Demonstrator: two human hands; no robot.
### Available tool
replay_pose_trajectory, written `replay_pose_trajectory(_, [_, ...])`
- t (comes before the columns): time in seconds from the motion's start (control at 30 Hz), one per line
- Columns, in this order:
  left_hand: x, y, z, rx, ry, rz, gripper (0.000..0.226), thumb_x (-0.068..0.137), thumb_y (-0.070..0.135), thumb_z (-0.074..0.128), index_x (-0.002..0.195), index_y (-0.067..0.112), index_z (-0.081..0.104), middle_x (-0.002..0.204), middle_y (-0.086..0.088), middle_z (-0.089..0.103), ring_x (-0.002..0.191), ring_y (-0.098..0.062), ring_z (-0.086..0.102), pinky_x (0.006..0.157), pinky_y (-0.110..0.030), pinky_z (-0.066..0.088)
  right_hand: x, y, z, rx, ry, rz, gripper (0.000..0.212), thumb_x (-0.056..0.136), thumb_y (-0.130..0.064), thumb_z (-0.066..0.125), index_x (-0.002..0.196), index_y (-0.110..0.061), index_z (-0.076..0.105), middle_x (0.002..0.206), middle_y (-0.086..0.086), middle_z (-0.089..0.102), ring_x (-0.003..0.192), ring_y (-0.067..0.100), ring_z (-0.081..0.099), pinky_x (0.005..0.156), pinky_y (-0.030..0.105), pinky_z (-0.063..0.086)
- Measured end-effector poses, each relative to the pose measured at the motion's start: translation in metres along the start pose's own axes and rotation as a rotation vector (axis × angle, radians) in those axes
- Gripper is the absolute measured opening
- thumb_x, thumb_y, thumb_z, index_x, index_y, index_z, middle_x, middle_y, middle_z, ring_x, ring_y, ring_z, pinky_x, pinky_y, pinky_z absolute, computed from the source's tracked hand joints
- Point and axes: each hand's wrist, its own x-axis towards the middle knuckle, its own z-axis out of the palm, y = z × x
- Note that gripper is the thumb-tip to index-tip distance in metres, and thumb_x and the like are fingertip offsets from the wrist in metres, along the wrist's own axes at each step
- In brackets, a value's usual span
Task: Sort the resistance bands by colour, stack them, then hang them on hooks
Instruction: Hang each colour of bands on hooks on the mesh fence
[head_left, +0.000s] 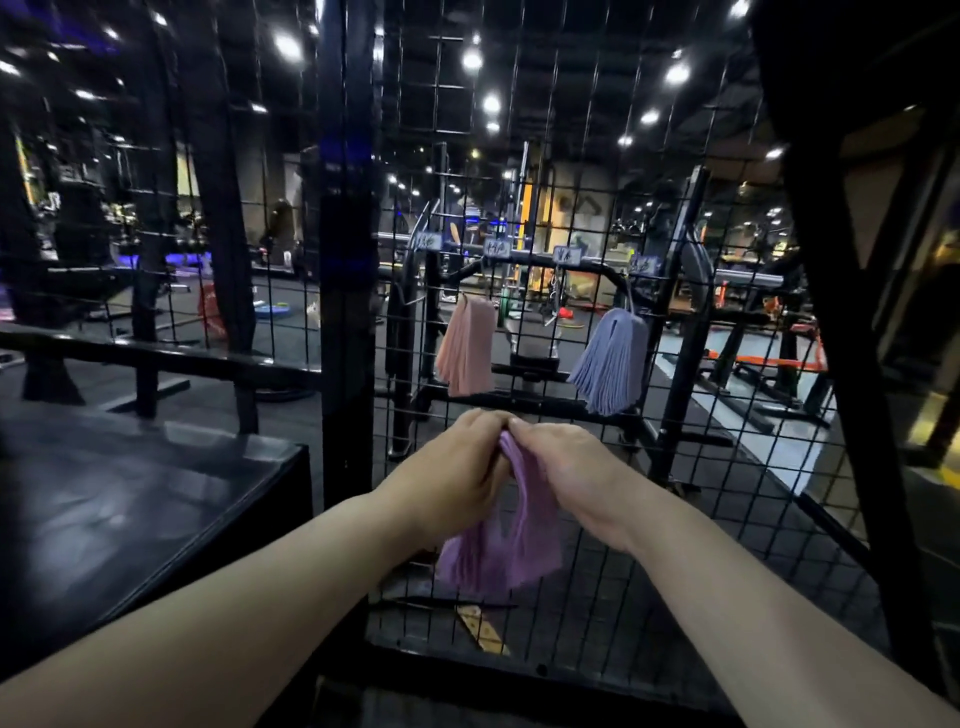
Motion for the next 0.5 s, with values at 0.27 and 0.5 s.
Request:
replay_pose_trajectory(0.27, [0.043, -0.019, -0.006, 0.022, -0.073, 0.004, 0.028, 0.098, 0.037, 0.04, 0.119, 0.024, 0.054, 0.115, 0.006, 0.058, 0.112, -0.012, 0.055, 0.095, -0.039, 0.048, 0.026, -0.002, -0.021, -0.098, 0.052, 0.014, 0.057, 0.083, -0.063, 0.064, 0.12, -0.019, 0.056, 0.115, 0.0, 0.068, 0.106, 0.01, 0.065, 0.099, 0.036, 0.051])
replay_pose_trajectory(0.5, [0.084, -0.039, -0.009, 0.201, -0.177, 0.023, 0.062, 0.09, 0.023, 0.056, 0.148, 0.025, 0.033, 0.143, 0.003, 0.043, 0.128, -0.019, 0.049, 0.103, -0.039, 0.044, 0.06, -0.005, -0.054, -0.327, -0.02, -0.006, 0.087, 0.059, -0.064, 0.083, 0.126, -0.032, 0.037, 0.125, -0.007, 0.062, 0.114, 0.006, 0.061, 0.101, 0.036, 0.051])
